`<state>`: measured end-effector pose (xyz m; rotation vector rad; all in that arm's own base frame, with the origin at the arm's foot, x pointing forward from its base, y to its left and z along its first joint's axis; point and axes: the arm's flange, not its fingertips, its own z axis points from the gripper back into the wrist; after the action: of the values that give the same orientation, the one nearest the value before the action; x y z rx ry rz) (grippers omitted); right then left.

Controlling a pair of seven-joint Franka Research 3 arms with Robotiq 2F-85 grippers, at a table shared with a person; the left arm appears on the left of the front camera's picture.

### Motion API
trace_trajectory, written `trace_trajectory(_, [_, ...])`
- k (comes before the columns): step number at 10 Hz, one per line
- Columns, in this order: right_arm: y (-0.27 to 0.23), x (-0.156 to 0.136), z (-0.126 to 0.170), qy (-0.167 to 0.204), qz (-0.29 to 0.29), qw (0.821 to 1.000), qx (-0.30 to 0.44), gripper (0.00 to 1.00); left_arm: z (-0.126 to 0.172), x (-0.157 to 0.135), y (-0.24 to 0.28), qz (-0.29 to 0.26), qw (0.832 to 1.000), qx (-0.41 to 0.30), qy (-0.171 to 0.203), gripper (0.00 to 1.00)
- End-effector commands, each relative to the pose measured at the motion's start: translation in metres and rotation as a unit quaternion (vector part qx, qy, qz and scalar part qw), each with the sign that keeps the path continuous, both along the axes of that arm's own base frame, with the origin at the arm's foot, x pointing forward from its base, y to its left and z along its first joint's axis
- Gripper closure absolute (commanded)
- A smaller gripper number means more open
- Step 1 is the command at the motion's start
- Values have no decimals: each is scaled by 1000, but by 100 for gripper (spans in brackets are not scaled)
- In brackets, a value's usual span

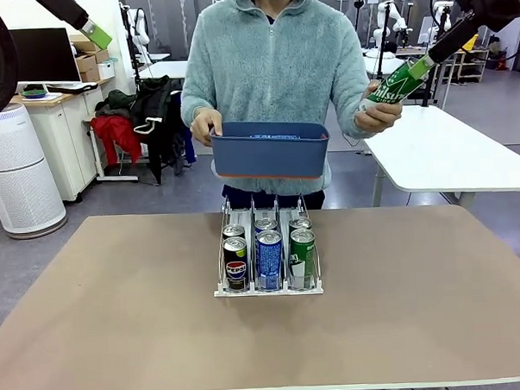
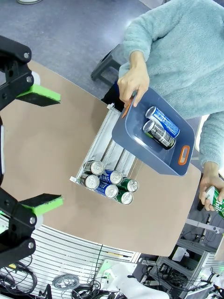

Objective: Fill the beverage cans into the dispenser.
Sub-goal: Pick up the Sprite handed by the human.

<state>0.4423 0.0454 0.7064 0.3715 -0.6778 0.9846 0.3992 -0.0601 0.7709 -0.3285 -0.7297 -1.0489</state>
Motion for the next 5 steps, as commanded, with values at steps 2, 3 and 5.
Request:
trace_trajectory(2, [3,4,-15,-8,16,1000,17,0,0,-1,0,0,1000,-1,1,0])
trace_trajectory(3, [4,6,-20,-4,17,1000,21,0,0,-1,0,0,1000,-1,1,0])
trace_trajectory(5, [6,13,-25,-4,21,999,26,0,0,-1,0,0,1000,-1,1,0])
